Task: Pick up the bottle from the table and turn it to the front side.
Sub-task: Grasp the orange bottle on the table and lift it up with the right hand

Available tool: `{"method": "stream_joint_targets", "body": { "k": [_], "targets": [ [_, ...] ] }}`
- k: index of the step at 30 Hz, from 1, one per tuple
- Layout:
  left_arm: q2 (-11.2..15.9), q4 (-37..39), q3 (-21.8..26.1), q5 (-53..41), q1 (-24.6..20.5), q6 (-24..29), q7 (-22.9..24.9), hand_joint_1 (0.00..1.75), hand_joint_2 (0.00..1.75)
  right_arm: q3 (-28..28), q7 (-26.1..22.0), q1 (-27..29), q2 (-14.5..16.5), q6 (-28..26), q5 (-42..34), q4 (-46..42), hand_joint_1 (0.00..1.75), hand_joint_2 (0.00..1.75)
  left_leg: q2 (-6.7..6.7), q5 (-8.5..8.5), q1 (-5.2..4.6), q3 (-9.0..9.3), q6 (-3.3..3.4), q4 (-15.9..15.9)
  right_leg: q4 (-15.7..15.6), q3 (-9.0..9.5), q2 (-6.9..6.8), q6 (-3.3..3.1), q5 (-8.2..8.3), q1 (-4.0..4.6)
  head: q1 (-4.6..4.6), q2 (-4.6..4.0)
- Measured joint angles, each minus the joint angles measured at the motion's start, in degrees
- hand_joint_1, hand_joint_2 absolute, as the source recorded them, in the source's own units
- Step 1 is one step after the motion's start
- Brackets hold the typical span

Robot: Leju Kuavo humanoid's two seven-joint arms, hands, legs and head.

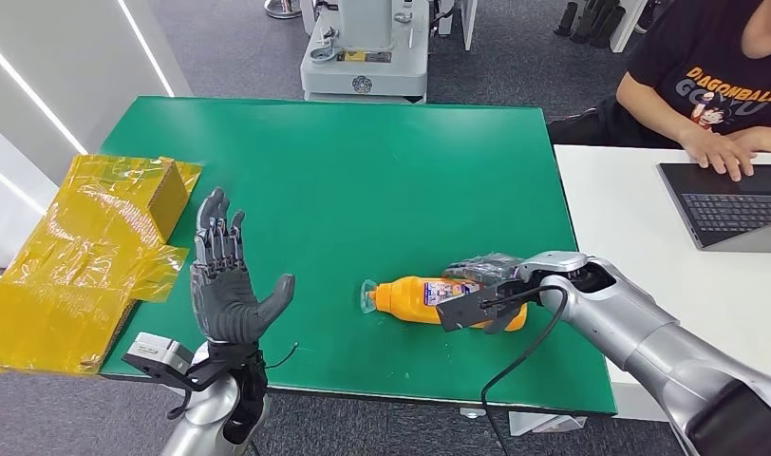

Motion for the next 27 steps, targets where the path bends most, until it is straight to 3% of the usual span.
{"method": "stream_joint_targets", "body": {
  "k": [27],
  "targets": [
    [0.00, 0.00, 0.00, 0.00, 0.00, -0.01, 0.00, 0.00, 1.75, 0.02, 0.00, 0.00, 0.00, 0.00, -0.01, 0.00, 0.00, 1.75, 0.00, 0.00, 0.00, 0.00, 0.00, 0.00, 0.00, 0.00, 0.00, 0.00, 0.00, 0.00, 0.00, 0.00]
  ]
}}
